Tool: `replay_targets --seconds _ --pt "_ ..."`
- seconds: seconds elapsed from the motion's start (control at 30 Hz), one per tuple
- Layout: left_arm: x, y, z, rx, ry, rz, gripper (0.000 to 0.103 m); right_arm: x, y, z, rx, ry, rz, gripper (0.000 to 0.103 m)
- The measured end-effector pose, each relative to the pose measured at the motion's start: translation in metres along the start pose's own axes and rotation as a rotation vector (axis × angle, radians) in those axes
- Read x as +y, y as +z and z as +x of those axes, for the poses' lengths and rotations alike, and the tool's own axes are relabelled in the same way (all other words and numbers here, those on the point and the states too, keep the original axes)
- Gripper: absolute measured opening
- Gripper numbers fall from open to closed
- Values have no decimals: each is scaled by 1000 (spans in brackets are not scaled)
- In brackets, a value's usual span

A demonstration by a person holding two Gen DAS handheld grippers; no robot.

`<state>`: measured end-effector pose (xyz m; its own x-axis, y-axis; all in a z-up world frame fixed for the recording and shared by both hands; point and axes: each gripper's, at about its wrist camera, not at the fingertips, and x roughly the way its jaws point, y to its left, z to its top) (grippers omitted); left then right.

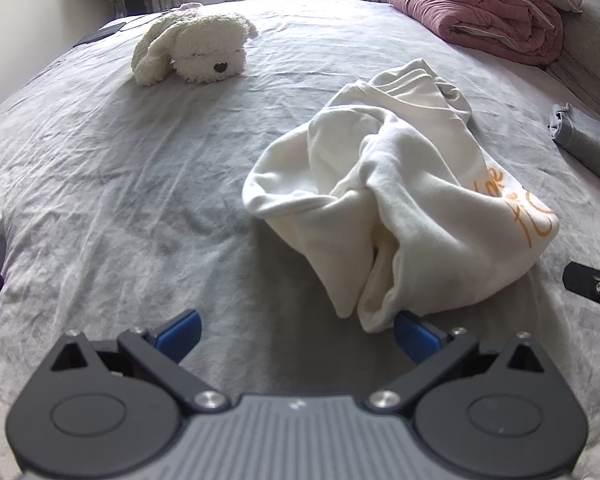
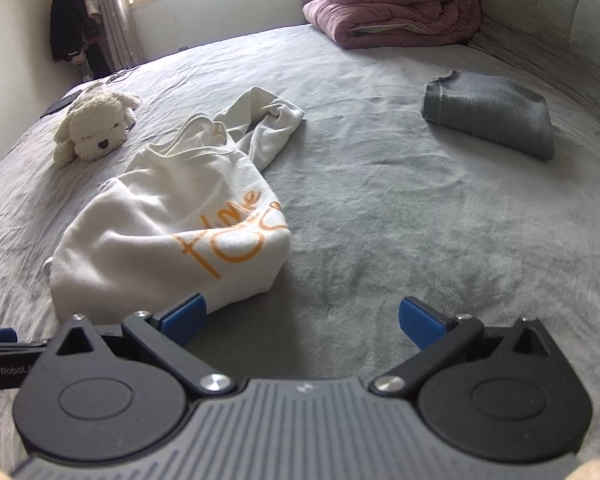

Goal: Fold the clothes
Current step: 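Move both grippers toward the crumpled white sweatshirt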

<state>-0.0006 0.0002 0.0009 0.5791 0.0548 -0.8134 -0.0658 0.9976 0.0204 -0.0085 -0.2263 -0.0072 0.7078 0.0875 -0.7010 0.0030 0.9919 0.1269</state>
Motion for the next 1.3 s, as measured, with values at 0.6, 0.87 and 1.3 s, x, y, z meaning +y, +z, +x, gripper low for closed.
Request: replay_targets --seconds 0.6,0.87,1.3 --pt "12 -1 -33 -13 40 7 103 54 2 -38 -19 10 -210 103" --pt "14 -3 -35 -70 30 -5 103 49 2 -37 -22 6 -199 103" --pt "12 -2 -31 -17 28 1 103 40 1 -34 -8 13 -164 103"
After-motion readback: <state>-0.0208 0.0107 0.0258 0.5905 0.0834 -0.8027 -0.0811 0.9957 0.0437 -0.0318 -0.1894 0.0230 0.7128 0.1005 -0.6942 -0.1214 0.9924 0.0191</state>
